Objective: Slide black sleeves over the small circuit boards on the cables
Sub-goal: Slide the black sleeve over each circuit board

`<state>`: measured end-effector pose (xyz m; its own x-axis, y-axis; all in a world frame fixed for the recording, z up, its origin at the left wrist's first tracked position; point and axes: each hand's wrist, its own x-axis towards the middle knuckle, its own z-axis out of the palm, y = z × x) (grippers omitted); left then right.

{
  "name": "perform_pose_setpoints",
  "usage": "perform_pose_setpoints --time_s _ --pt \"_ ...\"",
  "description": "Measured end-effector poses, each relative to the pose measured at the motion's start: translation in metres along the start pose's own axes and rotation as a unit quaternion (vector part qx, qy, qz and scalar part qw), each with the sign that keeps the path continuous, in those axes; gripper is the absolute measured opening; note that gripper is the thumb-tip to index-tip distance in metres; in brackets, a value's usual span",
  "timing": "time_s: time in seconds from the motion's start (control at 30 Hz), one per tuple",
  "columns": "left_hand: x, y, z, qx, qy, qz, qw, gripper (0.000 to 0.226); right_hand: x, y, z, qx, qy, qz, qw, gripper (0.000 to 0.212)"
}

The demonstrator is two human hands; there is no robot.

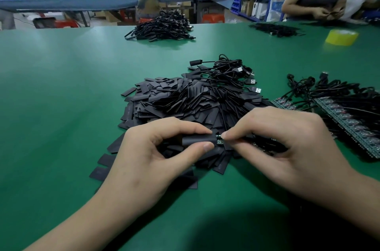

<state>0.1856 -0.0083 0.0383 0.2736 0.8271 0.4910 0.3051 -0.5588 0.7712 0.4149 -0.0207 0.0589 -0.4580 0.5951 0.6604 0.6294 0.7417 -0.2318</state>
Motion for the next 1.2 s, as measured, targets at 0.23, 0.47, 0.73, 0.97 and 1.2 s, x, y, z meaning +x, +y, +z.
perform_pose_setpoints --time_s 0.23,0.47,0.73,0.97,1.2 --pt "0.001 0.005 0.0 0.041 0.015 0.048 0.998 0.019 0.0 -0.002 0.001 0.021 0.014 0.01 1.0 0.007" --pt "-0.001 0.005 0.001 0.005 0.014 0.038 0.999 0.017 0.001 -0.004 0.001 0.015 0.022 0.015 1.0 0.006" --pt "0.001 0.007 0.0 0.041 0.028 0.07 0.996 0.019 0.003 -0.008 0.001 0.104 0.007 0.095 0.99 0.011" --pt "0.001 0.007 -0.001 0.081 0.056 0.093 0.991 0.02 0.005 -0.011 0.002 0.151 -0.003 0.14 0.979 0.005" --pt "0.003 0.007 0.0 0.095 0.07 0.095 0.988 0.02 0.003 -0.016 0.003 0.118 -0.004 0.128 0.985 0.005"
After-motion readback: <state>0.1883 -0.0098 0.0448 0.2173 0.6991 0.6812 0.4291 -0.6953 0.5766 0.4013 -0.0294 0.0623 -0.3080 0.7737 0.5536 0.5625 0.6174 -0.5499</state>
